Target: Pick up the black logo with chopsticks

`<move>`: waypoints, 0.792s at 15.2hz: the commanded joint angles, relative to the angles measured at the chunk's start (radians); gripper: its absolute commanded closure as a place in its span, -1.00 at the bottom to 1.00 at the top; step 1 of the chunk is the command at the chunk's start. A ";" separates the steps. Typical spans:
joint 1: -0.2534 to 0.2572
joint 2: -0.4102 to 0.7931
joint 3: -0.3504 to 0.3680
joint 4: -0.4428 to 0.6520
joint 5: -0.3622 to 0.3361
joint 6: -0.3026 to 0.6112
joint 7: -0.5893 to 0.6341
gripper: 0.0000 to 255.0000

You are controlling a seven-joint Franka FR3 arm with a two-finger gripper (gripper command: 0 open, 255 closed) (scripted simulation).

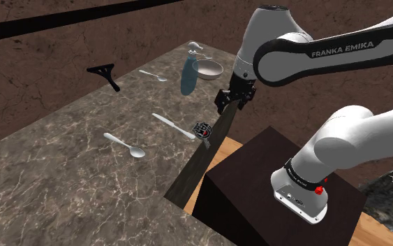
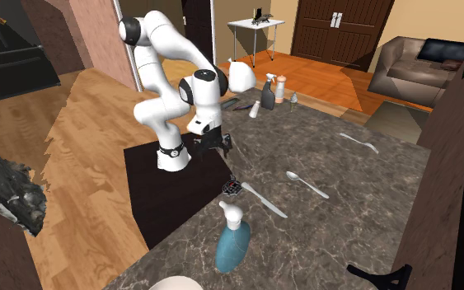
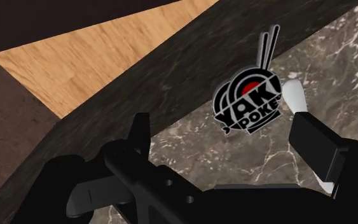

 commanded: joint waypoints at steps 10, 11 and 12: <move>-0.034 0.395 0.238 -0.007 0.057 0.468 0.301 -1.00; -0.039 0.412 0.243 -0.010 0.052 0.488 0.305 -1.00; -0.044 0.430 0.249 -0.014 0.046 0.508 0.310 -1.00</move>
